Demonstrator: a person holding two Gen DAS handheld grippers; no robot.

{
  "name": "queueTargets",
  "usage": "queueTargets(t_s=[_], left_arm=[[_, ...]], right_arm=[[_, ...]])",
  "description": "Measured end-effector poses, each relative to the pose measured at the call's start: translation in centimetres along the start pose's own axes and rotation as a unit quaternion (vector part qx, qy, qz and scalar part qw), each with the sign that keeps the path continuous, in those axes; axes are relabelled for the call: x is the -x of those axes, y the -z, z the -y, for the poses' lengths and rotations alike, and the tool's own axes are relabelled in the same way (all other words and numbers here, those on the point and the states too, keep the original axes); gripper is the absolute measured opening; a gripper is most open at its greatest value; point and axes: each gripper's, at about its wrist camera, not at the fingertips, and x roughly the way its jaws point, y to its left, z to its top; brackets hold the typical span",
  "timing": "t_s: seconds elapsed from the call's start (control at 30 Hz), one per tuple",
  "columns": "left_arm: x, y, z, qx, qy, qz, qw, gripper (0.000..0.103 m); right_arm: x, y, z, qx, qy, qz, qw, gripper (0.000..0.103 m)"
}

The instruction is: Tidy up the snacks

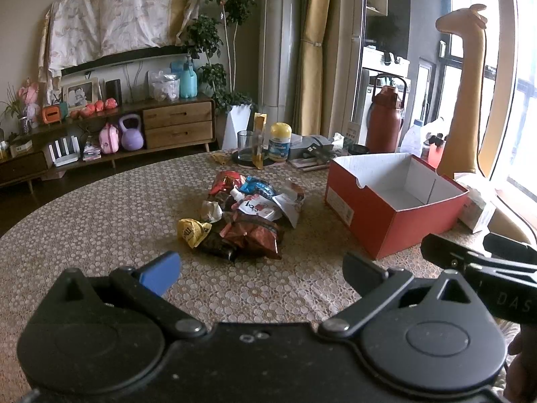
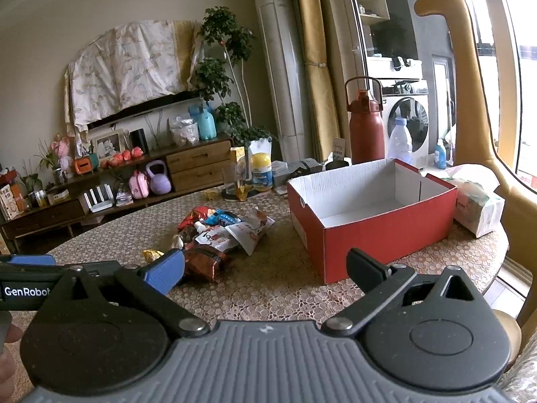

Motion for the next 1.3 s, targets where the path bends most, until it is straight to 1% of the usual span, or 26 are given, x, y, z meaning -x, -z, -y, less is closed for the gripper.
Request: queueTargets(t_s=[1.3], left_arm=[[0.3, 0.06, -0.1, 0.0, 0.0, 0.0, 1.0, 0.103]], right_arm=[[0.1, -0.05, -0.18, 0.002, 0.001, 0.0, 1.0, 0.103]])
